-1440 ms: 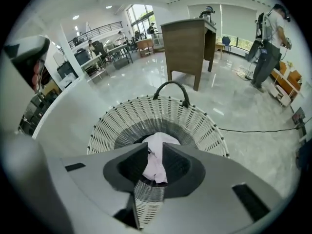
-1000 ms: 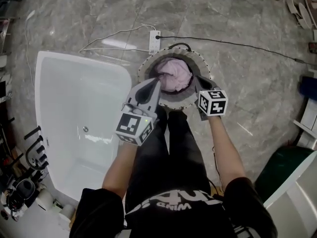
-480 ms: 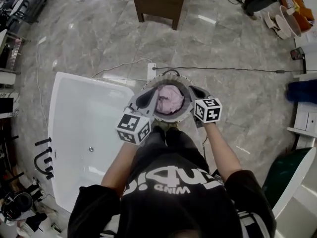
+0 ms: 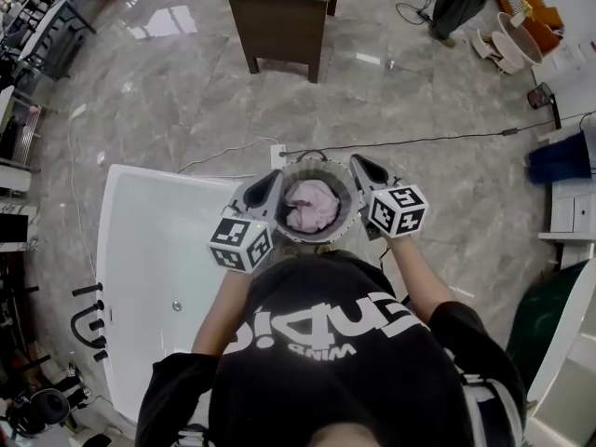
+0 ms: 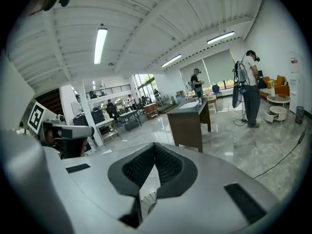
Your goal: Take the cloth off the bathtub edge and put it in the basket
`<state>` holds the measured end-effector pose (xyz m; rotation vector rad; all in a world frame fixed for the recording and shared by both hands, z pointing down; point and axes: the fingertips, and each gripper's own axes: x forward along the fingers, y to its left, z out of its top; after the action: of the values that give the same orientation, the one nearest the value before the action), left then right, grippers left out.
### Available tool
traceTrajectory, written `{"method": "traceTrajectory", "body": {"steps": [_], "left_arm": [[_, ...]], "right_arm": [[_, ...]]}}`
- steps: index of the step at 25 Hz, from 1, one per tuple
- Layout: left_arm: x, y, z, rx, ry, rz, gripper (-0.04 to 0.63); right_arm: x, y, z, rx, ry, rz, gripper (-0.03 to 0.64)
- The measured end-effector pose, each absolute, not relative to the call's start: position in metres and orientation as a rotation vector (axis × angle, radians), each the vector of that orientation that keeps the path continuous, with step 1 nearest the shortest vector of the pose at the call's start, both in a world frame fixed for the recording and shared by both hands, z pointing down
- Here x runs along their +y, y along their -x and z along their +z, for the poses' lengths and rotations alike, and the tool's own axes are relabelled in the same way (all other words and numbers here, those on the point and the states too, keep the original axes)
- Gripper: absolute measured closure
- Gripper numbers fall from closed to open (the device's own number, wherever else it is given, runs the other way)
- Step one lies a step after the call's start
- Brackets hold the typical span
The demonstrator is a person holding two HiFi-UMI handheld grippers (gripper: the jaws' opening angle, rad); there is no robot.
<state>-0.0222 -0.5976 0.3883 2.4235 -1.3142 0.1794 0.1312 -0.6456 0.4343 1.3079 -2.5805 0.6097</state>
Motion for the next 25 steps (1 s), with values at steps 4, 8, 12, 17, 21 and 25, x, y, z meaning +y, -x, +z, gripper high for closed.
{"method": "traceTrajectory", "body": {"steps": [4, 8, 12, 17, 21, 25], "left_arm": [[-0.600, 0.023, 0.383, -1.326, -2.451, 0.167, 0.583], [-0.599, 0.025, 0.380, -1.341, -2.469, 0.174, 0.583], [-0.600, 0.024, 0.376, -1.346, -2.486, 0.167, 0.583], [-0.603, 0.022, 0.374, -1.364, -2.493, 0.160, 0.583], [-0.604, 0.023, 0.372, -1.377, -2.495, 0.161, 0.582], [-0.606, 0.023, 0.373, -1.388, -2.488, 0.158, 0.581]], "right_arm": [[-0.632, -0.130, 0.413, -2.623, -1.322, 0.559, 0.603], [-0.617, -0.132, 0.400, -2.642, -1.345, 0.528, 0.603], [-0.612, -0.133, 0.387, -2.666, -1.372, 0.483, 0.603], [-0.613, -0.133, 0.386, -2.684, -1.376, 0.474, 0.603], [-0.612, -0.133, 0.384, -2.688, -1.381, 0.463, 0.603], [-0.612, -0.130, 0.385, -2.696, -1.364, 0.448, 0.603]]}}
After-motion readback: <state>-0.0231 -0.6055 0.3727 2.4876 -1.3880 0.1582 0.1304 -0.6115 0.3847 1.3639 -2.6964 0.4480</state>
